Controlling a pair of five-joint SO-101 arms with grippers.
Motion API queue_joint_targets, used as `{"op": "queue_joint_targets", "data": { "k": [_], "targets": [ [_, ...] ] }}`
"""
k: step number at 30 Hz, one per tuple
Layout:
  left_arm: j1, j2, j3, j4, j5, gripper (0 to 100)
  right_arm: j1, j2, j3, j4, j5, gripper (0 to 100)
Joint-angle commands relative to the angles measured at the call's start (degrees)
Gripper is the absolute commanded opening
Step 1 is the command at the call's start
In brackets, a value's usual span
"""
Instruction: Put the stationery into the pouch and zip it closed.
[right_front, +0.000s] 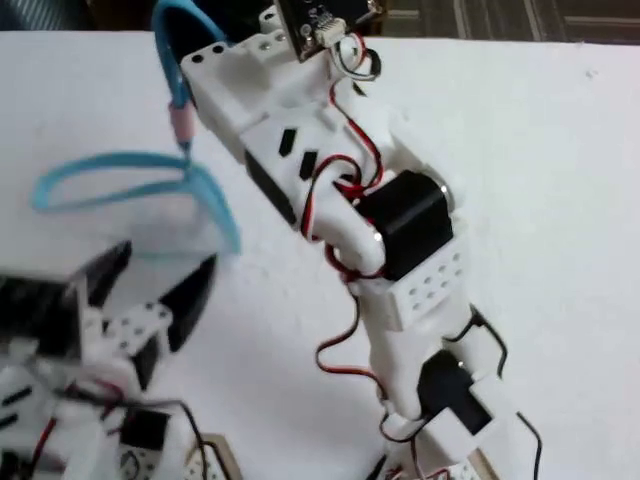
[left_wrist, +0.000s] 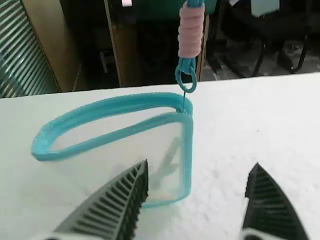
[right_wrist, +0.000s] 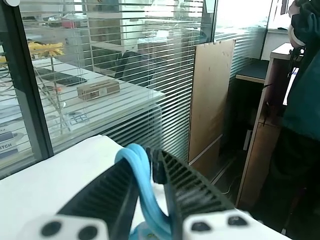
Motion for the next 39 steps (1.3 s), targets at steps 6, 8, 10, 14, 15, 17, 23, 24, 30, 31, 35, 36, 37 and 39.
{"op": "queue_joint_targets", "data": {
  "k": [6, 8, 10, 14, 15, 17, 23, 24, 30, 31, 35, 36, 37, 39],
  "targets": [
    [-2.1, -8.0, 14.0, -6.3, 1.7, 32, 0.1, -1.3, -1.8, -1.8, -0.6, 1.6],
    [-2.4, -8.0, 17.4, -8.3, 1.7, 32, 0.0, -1.3, -1.8, -1.8, -0.6, 1.6],
    [-3.3, -8.0, 19.7, -9.3, 1.7, 32, -0.1, -1.4, -2.0, -1.8, -0.7, 1.6],
    [-5.5, -8.1, 19.9, -9.3, 1.7, 32, -5.1, -1.7, -2.3, -1.8, -0.6, 1.6],
    [-5.5, -8.1, 19.9, -9.3, 1.7, 32, -6.8, -1.5, -2.3, -1.8, -0.5, 1.6],
    [-5.5, -8.1, 19.9, -9.3, 1.7, 32, -9.1, -1.1, -1.8, -1.9, -0.4, 1.6],
    [-8.2, -8.2, 19.9, -9.2, 1.8, 32, -10.4, 1.9, -2.5, -6.0, -0.5, 1.6],
    [-9.2, -8.2, 19.9, -9.2, 1.8, 32, -10.5, 2.0, -2.5, -6.7, -0.5, 1.6],
    [-15.7, -8.2, 19.9, -9.2, 2.0, 32, -11.9, 2.0, -2.4, -11.6, -0.5, 1.6],
    [-16.6, -8.2, 19.9, -9.2, 2.0, 32, -12.3, 2.0, -2.4, -12.3, -0.5, 1.6],
    [-21.0, -8.2, 20.1, -9.2, 2.1, 32, -13.3, 2.1, -1.8, -12.4, -0.5, 1.6],
    [-21.8, -8.2, 20.2, -9.2, 2.2, 32, -13.8, 2.1, -1.8, -12.4, -0.5, 1.6],
    [-22.8, -8.2, 20.2, -9.2, 2.2, 32, -14.1, 2.1, -1.8, -12.4, -0.5, 1.6],
    [-24.1, -8.2, 20.2, -9.3, 3.8, 32, -15.3, 2.0, -1.8, -11.9, -0.5, 1.6]
  ]
}}
